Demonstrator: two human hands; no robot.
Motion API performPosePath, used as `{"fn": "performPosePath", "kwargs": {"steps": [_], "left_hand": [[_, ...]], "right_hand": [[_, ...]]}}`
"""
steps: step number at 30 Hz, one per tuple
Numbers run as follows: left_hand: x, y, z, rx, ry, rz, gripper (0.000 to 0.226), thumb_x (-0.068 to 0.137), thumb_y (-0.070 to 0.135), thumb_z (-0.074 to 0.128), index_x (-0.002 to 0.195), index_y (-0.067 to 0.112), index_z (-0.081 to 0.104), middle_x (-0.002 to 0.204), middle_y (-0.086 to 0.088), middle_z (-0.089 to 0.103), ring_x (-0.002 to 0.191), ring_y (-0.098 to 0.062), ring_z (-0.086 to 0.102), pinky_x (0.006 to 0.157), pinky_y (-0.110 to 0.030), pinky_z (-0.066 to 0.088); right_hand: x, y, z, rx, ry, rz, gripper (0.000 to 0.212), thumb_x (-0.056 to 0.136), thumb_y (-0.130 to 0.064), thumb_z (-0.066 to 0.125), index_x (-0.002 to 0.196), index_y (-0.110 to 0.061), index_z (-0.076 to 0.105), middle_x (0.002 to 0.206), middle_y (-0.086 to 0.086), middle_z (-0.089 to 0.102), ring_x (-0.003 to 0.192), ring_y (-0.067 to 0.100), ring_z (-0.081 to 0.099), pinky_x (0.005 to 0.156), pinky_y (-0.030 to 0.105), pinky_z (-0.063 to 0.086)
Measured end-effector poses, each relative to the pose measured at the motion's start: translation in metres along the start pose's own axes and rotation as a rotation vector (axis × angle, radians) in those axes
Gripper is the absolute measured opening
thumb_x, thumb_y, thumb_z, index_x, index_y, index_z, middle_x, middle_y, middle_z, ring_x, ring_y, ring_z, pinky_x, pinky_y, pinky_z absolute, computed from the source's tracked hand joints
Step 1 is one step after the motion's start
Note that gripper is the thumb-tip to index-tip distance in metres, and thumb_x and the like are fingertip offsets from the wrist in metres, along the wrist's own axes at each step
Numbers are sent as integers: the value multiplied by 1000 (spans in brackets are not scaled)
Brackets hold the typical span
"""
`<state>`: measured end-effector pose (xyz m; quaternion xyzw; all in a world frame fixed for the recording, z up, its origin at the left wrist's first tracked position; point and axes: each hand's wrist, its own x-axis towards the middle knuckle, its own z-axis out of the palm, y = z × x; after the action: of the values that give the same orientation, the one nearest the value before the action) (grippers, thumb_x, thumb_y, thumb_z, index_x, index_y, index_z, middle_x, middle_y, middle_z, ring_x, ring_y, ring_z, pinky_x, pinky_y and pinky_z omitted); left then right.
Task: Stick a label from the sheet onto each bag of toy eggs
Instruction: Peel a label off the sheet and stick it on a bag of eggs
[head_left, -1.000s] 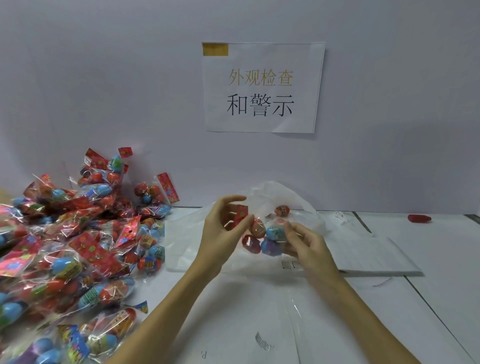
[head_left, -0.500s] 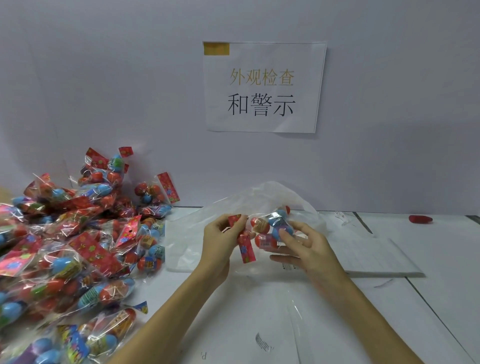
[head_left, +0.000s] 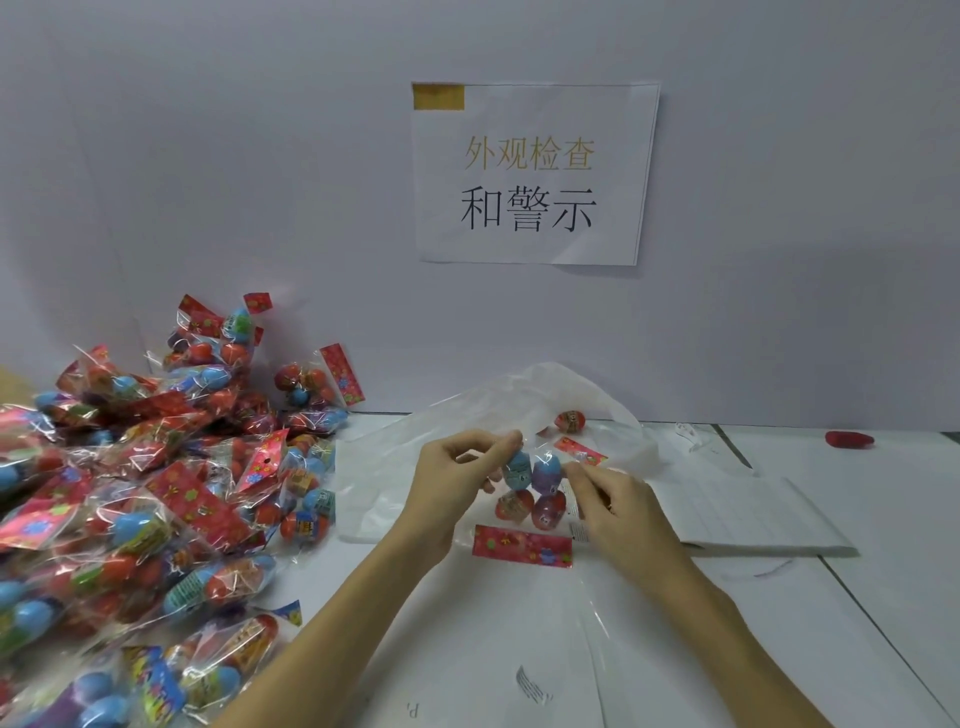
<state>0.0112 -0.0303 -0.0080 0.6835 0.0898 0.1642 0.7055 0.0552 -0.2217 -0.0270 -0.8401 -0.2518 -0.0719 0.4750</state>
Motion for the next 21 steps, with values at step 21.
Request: {"fn": "performPosePath", "kwargs": {"steps": [21], "left_hand": [[-8, -3, 16, 370, 36, 174, 49, 85, 57, 72, 125, 29, 64, 115, 10, 62, 99, -7, 65, 73, -14, 55]], "right_hand": [[1, -5, 4, 569, 34, 201, 22, 99, -24, 64, 118, -36, 67, 107, -9, 79, 105, 12, 76, 83, 27, 62]]}}
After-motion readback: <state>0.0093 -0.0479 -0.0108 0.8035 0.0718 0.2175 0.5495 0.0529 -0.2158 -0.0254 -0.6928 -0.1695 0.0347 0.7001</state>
